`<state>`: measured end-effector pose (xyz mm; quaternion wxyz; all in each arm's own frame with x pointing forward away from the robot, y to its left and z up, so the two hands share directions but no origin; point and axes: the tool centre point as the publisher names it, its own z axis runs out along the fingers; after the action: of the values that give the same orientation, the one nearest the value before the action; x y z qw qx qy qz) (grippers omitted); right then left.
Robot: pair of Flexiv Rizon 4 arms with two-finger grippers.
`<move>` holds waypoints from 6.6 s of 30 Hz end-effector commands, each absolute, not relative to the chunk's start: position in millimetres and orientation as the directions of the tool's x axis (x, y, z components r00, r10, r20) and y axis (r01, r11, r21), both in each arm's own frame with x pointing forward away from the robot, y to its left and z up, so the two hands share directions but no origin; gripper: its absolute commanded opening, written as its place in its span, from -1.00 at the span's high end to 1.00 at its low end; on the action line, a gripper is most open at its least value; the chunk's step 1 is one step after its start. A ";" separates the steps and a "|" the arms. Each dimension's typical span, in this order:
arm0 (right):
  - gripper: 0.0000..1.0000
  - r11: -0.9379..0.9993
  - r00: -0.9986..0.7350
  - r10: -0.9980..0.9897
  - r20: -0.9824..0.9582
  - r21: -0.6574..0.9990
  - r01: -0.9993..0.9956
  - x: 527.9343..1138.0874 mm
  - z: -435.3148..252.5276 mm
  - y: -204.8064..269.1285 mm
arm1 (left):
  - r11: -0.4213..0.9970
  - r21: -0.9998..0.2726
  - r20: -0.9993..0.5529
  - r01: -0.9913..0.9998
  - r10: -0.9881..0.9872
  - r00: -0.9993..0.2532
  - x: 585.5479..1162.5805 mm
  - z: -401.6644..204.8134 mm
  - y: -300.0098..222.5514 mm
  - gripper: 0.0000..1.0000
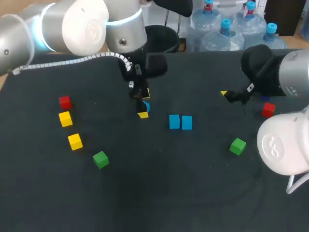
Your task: Place the blue cubes, place green cubes on the blue cubes, place the yellow cubes on the green cubes, then place the red cubes on the yellow cubes, and place purple cube on the red cubes.
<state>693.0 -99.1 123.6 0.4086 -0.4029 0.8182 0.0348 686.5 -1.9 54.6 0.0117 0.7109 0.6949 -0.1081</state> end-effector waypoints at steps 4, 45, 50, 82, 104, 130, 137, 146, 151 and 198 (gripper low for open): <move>-1.00 0.672 -0.342 -0.631 -0.696 -0.271 -0.689 692.7 124.6 -99.7 | -0.034 -0.132 -0.171 0.991 0.985 0.011 686.0 54.5 -1.3 -1.00; -1.00 0.672 -0.342 -0.631 -0.696 -0.271 -0.689 692.7 124.6 -99.7 | -0.318 0.153 0.086 0.936 0.948 0.308 667.3 78.0 7.8 -1.00; -1.00 0.672 -0.342 -0.631 -0.696 -0.271 -0.689 692.7 124.6 -99.7 | -0.400 0.103 0.075 0.911 0.916 0.394 690.4 59.6 10.5 -1.00; -1.00 0.672 -0.342 -0.631 -0.696 -0.271 -0.689 692.7 124.6 -99.7 | -0.504 -0.085 0.039 0.859 0.860 0.508 746.8 9.1 9.3 -0.98; -1.00 0.672 -0.342 -0.631 -0.696 -0.271 -0.689 692.7 124.6 -99.7 | -0.499 -0.093 0.008 0.861 0.865 0.502 735.7 4.5 12.3 1.00; -1.00 0.672 -0.342 -0.631 -0.696 -0.271 -0.689 692.7 124.6 -99.7 | -0.278 -0.202 0.059 0.939 0.954 0.295 702.4 27.7 -14.3 1.00; -1.00 0.672 -0.342 -0.631 -0.696 -0.271 -0.689 692.7 124.6 -99.7 | -0.181 -0.196 0.042 0.964 0.980 0.193 694.2 28.2 -11.8 1.00; -1.00 0.672 -0.342 -0.631 -0.696 -0.271 -0.689 692.7 124.6 -99.7 | -0.099 -0.177 0.039 0.979 0.993 0.108 679.4 24.5 -24.2 1.00; -1.00 0.672 -0.342 -0.631 -0.696 -0.271 -0.689 692.7 124.6 -99.7 | -0.075 -0.162 0.048 0.984 0.995 0.083 675.6 21.9 -28.8 1.00; -1.00 0.672 -0.342 -0.631 -0.696 -0.271 -0.689 692.7 124.6 -99.7 | -0.026 -0.170 0.047 0.985 0.998 0.034 674.4 9.5 -53.4 1.00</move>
<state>692.9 -99.1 123.6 0.4086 -0.4029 0.8183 0.0348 669.7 -51.2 9.2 -0.0724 0.7145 0.6946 -0.0422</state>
